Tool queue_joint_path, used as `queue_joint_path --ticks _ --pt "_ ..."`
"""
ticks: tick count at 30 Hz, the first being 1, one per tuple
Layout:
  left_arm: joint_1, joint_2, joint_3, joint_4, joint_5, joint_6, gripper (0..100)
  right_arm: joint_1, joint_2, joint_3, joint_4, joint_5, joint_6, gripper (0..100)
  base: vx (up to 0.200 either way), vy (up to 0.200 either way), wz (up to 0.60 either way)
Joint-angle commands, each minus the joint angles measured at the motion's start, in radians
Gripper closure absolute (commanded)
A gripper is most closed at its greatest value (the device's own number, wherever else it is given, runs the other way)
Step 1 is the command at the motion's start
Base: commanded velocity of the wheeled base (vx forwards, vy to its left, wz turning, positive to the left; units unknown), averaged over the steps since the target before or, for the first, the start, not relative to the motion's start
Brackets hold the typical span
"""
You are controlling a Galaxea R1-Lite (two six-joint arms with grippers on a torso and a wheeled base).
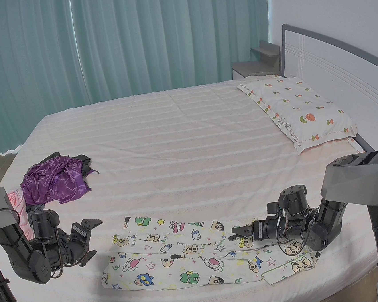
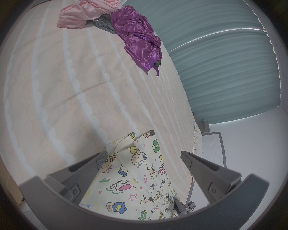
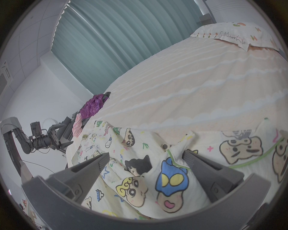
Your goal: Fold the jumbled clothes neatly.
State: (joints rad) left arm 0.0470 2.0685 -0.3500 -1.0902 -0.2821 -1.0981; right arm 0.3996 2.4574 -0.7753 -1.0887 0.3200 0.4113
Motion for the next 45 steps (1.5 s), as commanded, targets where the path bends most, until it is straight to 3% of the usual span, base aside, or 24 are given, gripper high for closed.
queue_joint_path --ticks 1,12,18,20,21,22,23,27,33,45 --pt "0.001 0.004 -0.001 0.0 0.0 0.0 0 0.008 0.008 -0.007 -0.007 -0.006 0.001 0 0.0 0.0 0.0" --pt "-0.016 -0.001 -0.017 -0.004 0.001 0.004 0 -0.081 -0.196 0.139 -0.043 -0.111 0.064 0 0.0 0.0 0.0" --pt "-0.072 0.001 -0.112 0.024 0.04 0.126 0 -0.166 -0.359 0.357 -0.178 -0.128 0.142 0 0.0 0.0 0.0" --pt "-0.088 -0.001 -0.185 0.104 0.041 0.195 0 -0.194 -0.399 0.439 -0.24 -0.125 0.173 0 0.0 0.0 0.0" --pt "-0.105 -0.001 -0.277 0.243 0.044 0.251 0 -0.211 -0.411 0.496 -0.307 -0.125 0.212 0 0.0 0.0 0.0" --pt "-0.105 -0.001 -0.277 0.243 0.044 0.251 0 -0.211 -0.411 0.496 -0.307 -0.125 0.212 0 0.0 0.0 0.0" --pt "-0.119 -0.001 -0.392 0.405 0.046 0.282 0 -0.217 -0.41 0.554 -0.396 -0.124 0.264 0 0.0 0.0 0.0" --pt "-0.133 0.028 -0.544 0.601 0.04 0.345 0 -0.203 -0.38 0.619 -0.482 -0.118 0.299 0 0.0 0.0 0.0" --pt "-0.159 0.125 -0.598 0.642 0.038 0.527 0 -0.199 -0.353 0.63 -0.482 -0.09 0.297 0 0.0 0.0 0.0" --pt "-0.176 0.219 -0.641 0.704 0.004 0.681 0 -0.174 -0.322 0.65 -0.482 -0.09 0.296 0 0.0 0.0 0.0"
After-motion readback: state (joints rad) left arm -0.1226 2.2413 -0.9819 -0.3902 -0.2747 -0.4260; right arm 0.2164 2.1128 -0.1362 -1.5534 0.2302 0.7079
